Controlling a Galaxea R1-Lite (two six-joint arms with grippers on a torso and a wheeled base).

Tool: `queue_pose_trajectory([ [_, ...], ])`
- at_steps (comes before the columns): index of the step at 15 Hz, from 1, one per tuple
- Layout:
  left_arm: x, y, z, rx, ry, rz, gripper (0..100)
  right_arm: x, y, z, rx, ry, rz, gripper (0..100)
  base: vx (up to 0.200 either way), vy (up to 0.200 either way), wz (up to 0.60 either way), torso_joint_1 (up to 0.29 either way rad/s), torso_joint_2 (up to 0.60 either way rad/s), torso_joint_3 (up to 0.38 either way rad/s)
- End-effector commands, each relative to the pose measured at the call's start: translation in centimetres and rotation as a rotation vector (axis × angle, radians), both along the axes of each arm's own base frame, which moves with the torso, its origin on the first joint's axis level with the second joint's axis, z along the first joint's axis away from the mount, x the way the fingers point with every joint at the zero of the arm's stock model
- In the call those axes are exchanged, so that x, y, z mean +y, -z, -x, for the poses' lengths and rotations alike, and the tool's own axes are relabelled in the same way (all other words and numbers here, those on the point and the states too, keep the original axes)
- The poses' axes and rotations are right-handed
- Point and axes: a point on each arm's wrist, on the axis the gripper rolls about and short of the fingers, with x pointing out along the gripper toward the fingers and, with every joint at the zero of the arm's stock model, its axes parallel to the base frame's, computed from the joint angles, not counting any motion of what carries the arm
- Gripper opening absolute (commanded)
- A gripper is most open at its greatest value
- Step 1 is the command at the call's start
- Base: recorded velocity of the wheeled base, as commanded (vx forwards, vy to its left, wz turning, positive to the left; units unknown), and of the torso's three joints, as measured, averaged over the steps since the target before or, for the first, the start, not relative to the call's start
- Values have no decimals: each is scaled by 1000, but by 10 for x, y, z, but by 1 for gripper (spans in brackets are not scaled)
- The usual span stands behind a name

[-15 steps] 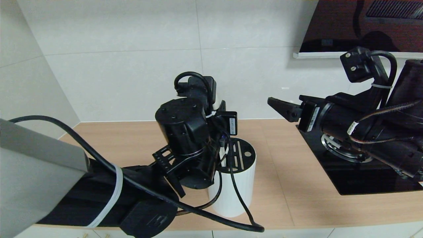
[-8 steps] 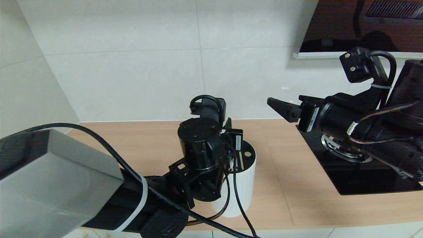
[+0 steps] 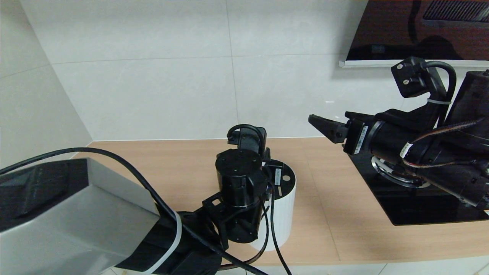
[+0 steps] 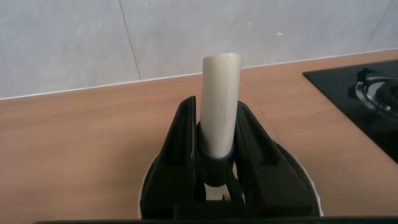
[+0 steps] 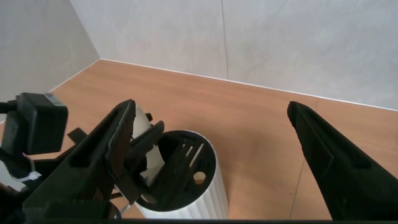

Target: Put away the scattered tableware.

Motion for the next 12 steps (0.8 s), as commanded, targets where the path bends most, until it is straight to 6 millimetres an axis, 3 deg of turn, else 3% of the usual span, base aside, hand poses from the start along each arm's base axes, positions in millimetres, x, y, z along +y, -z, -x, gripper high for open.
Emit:
queue_pose_trajectory([
  [1, 0, 0, 0, 1, -1, 0, 0, 0, 1, 0, 1, -1, 1, 100, 0, 0, 0, 0, 0, 0],
  [2, 0, 0, 0, 1, -1, 0, 0, 1, 1, 0, 1, -2, 1, 100, 0, 0, 0, 0, 0, 0],
  [3, 0, 0, 0, 1, -1, 0, 100, 1, 1, 0, 1, -2, 1, 100, 0, 0, 0, 0, 0, 0],
  [9, 0, -3, 0, -15, 1, 18, 100, 1, 1, 0, 2, -2, 2, 100, 0, 0, 0, 0, 0, 0],
  [12, 15, -20, 13, -38, 22, 43, 100, 1, 1, 0, 1, -2, 1, 100, 0, 0, 0, 0, 0, 0],
])
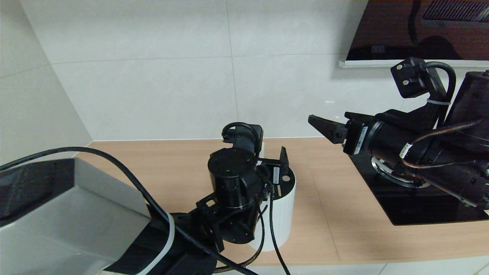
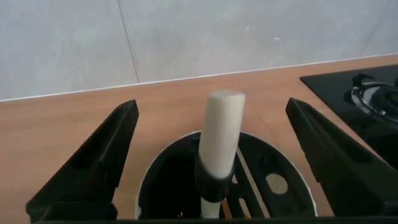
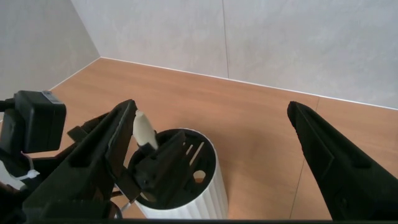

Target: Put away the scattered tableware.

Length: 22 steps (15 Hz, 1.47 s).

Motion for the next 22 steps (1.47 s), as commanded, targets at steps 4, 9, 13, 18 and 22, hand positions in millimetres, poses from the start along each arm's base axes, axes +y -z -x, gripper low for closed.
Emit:
queue_pose_trajectory([
  [4, 43, -59, 34, -101, 100, 98, 100, 0, -1, 0, -3, 4, -1, 100, 0, 0, 0, 0, 0, 0],
  [9, 128, -127, 65, -307, 137, 204, 100, -27, -15, 0, -52, 93, -20, 100, 0, 0, 0, 0, 0, 0],
  [13, 202, -161, 105, -408, -22, 212, 100, -81, -25, 27, -110, 234, -54, 100, 0, 0, 0, 0, 0, 0],
  [18, 262, -142, 205, -274, -107, 114, 100, -138, -22, 104, -233, 396, -99, 100, 0, 0, 0, 0, 0, 0],
  [22, 282, -114, 266, -227, -77, 54, 100, -161, 0, 184, -236, 409, -87, 100, 0, 0, 0, 0, 0, 0],
])
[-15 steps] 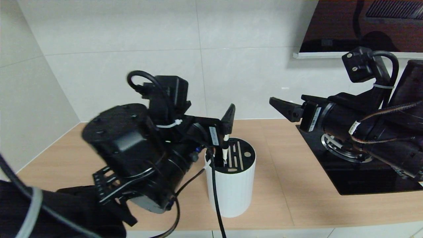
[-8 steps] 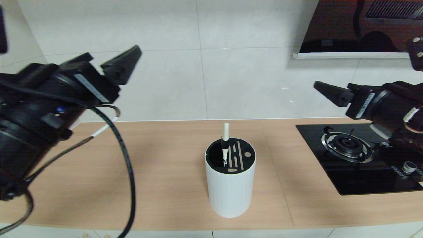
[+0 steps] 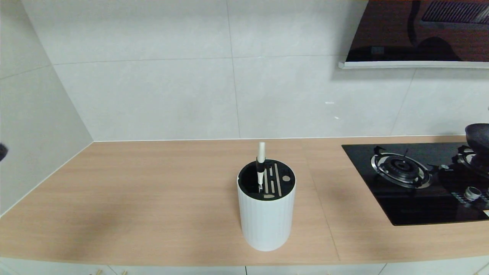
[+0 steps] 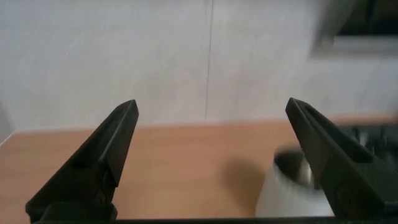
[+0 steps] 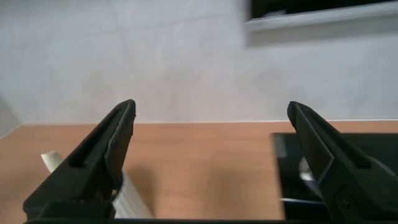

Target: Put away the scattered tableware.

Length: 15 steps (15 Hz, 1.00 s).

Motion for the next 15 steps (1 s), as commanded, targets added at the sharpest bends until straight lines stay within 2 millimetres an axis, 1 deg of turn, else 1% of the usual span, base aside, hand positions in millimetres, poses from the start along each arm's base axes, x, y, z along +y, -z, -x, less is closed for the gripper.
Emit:
queue_pose_trajectory([
  [1, 17, 9, 52, -104, -36, 23, 100, -18, 13, 60, -65, 21, -10, 100, 0, 0, 0, 0, 0, 0],
  [2, 21, 21, 73, -117, -75, 19, 100, -26, 38, 95, -30, 66, 39, 100, 0, 0, 0, 0, 0, 0],
  [4, 24, 38, 91, -118, -98, 16, 100, -27, 58, 117, -60, 82, 118, 100, 0, 0, 0, 0, 0, 0],
  [7, 23, 59, 109, -141, -162, 16, 100, -25, 74, 141, -95, 128, 141, 100, 0, 0, 0, 0, 0, 0],
  [8, 22, 66, 111, -149, -178, 13, 100, -25, 80, 150, -113, 119, 142, 100, 0, 0, 0, 0, 0, 0],
  [10, 22, 69, 109, -141, -201, 24, 100, -21, 92, 161, -132, 77, 165, 100, 0, 0, 0, 0, 0, 0],
  [11, 22, 69, 109, -138, -223, 22, 100, -21, 98, 160, -107, 57, 171, 100, 0, 0, 0, 0, 0, 0],
  [13, 18, 73, 109, -134, -267, 15, 100, -21, 101, 158, -98, 56, 170, 100, 0, 0, 0, 0, 0, 0],
  [14, 14, 87, 112, -141, -273, -22, 100, -21, 107, 154, -76, 60, 169, 100, 0, 0, 0, 0, 0, 0],
  [15, 13, 96, 112, -143, -266, -53, 100, -21, 112, 151, -53, 73, 168, 100, 0, 0, 0, 0, 0, 0],
])
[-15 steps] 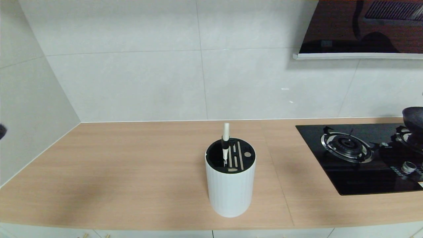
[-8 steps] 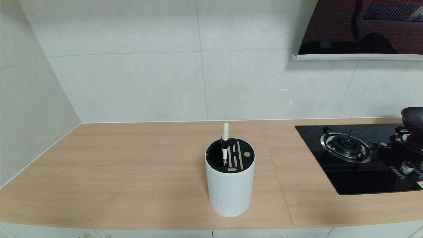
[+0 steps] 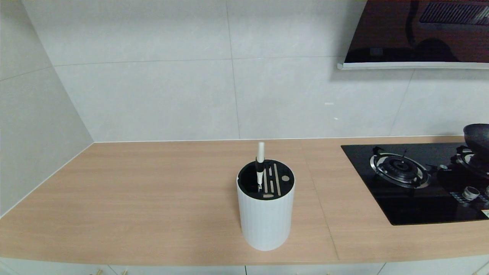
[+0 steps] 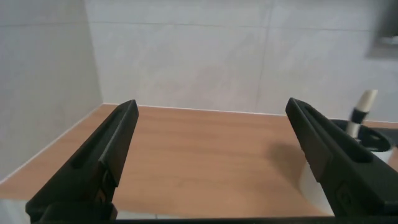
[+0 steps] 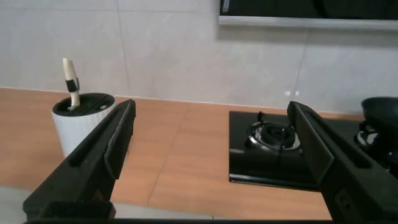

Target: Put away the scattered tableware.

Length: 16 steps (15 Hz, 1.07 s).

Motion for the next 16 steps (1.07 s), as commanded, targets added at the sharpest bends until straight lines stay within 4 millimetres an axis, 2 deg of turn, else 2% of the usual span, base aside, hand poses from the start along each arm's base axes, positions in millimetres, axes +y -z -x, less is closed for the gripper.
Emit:
queue_pose_trajectory([
  [1, -3, 31, -8, 54, -24, -72, 100, -1, 17, -7, 48, 43, -8, 100, 0, 0, 0, 0, 0, 0],
  [5, -3, 77, -34, 201, -20, -79, 100, -1, 68, -33, 170, 53, -11, 100, 0, 0, 0, 0, 0, 0],
  [7, -3, 103, -45, 234, -18, -78, 100, -1, 77, -36, 212, 52, -17, 100, 0, 0, 0, 0, 0, 0],
  [9, -4, 105, -45, 247, 23, -43, 100, -1, 83, -36, 273, 76, -15, 100, 0, 0, 0, 0, 0, 0],
  [11, -5, 110, -46, 297, 71, -38, 100, -1, 82, -36, 265, 77, -13, 100, 0, 0, 0, 0, 0, 0],
  [16, -5, 109, -46, 283, 78, 4, 100, -1, 82, -36, 265, 69, -13, 100, 0, 0, 0, 0, 0, 0],
])
